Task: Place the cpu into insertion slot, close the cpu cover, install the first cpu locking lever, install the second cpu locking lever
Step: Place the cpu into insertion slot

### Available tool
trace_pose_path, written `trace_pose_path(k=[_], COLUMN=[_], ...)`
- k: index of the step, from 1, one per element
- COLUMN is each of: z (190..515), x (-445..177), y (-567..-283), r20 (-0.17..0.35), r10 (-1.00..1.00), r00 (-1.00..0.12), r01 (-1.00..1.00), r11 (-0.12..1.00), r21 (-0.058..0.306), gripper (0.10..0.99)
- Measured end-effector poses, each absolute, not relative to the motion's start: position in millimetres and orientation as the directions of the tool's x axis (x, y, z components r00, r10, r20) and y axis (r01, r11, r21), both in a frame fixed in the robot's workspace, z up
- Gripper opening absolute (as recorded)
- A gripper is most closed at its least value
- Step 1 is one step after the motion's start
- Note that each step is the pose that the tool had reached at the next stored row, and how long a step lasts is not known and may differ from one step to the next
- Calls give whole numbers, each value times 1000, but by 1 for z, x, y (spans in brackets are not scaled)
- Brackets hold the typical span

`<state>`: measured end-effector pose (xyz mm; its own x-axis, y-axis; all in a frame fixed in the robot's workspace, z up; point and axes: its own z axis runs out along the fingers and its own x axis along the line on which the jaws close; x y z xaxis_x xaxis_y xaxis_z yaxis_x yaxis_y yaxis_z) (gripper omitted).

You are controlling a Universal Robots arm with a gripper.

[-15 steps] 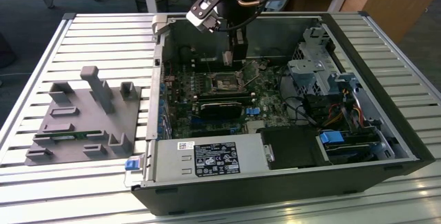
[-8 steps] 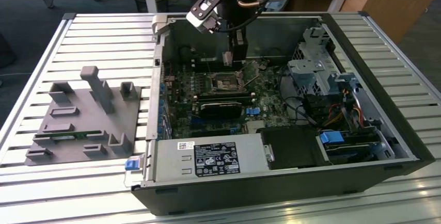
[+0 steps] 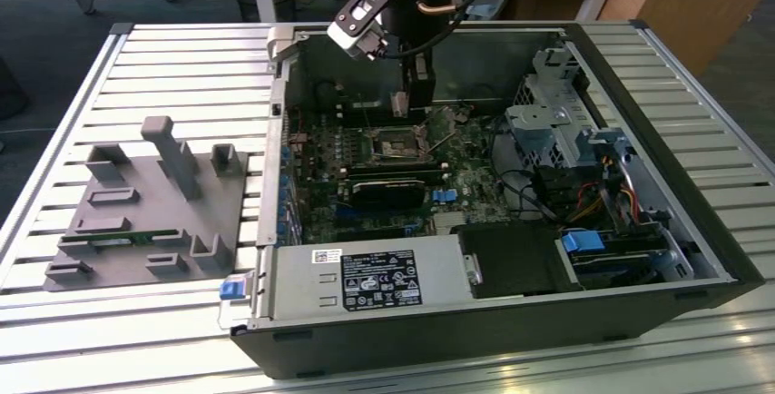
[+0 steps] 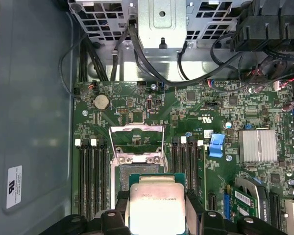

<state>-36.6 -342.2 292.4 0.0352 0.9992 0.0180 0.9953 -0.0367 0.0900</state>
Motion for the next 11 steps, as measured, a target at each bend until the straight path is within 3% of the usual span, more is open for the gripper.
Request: trace_pose_path(k=[11], z=[288], x=[-37], y=[-342], r20=[18], r10=[999], r00=[35], r01=[995], r11=[-37], r21=[90], gripper=[537])
